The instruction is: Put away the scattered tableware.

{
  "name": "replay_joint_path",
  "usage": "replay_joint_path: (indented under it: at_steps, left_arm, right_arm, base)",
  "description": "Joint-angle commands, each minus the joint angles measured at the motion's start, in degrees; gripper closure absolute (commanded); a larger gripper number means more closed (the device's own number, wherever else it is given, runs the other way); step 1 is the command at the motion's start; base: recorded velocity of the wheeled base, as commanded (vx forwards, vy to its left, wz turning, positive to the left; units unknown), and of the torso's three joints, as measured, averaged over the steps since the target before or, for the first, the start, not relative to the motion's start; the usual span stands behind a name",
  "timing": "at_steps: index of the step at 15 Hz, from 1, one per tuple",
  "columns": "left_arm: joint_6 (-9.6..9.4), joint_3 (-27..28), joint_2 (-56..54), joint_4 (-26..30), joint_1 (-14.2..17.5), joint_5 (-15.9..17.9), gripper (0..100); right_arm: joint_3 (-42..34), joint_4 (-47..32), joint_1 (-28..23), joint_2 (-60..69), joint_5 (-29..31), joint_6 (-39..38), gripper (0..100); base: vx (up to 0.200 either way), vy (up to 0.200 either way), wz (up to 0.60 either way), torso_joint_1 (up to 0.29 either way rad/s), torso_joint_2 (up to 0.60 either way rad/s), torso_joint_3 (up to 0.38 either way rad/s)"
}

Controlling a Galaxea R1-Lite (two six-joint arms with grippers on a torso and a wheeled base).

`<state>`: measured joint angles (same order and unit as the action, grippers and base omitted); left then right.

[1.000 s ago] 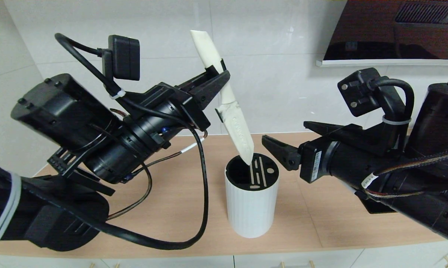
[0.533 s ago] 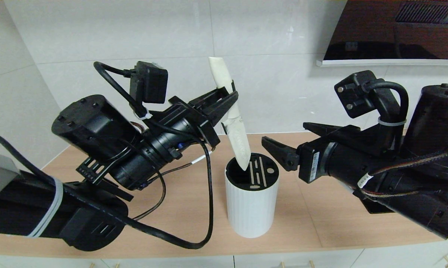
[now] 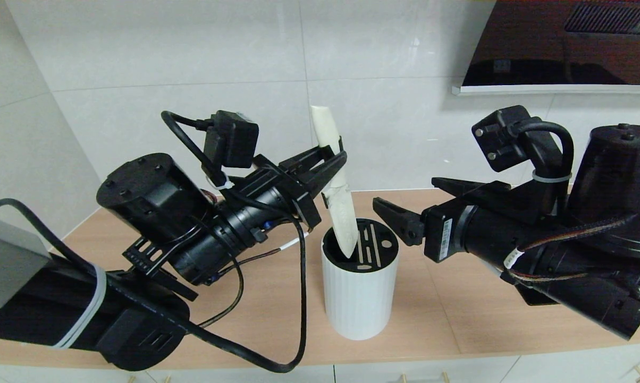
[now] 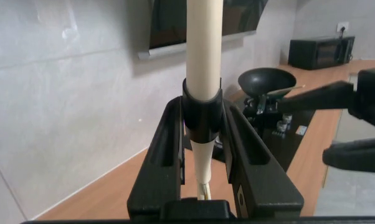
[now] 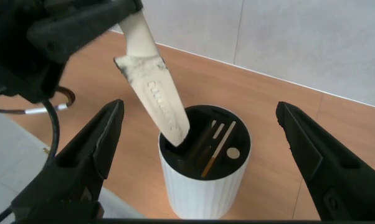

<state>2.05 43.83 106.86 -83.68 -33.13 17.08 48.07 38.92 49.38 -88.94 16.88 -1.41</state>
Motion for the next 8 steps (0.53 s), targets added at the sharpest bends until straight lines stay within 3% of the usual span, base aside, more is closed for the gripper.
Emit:
replay_joint_path:
  at_steps: [1, 3, 6, 8]
  left_arm:
    - [-0.03, -0.1, 2.1, -0.8, -0.1, -0.4, 100]
    - [-0.20, 0.0, 3.8, -2.4, -0.1, -0.4, 100]
    - [-2.31, 0.1, 5.6, -3.2, -0.1, -2.1, 100]
    - [-2.66, 0.3, 6.2, -3.4, -0.1, -2.3, 100]
  right_arm:
    - [0.0, 0.0, -0.1, -0.4, 0.0, 0.0, 0]
    - [0.0, 0.0, -0.1, -0.4, 0.0, 0.0, 0]
    - [0.0, 0.1, -0.1, -0.8, 0.0, 0.0, 0]
    - [0.0, 0.1, -0.1, -0.8, 0.0, 0.0, 0]
  base:
    - [0.000, 0.000, 0.00, 0.000, 0.00, 0.000]
    - [0.000, 0.000, 0.00, 0.000, 0.00, 0.000]
    - [0.000, 0.000, 0.00, 0.000, 0.00, 0.000]
    - [0.000, 0.000, 0.00, 0.000, 0.00, 0.000]
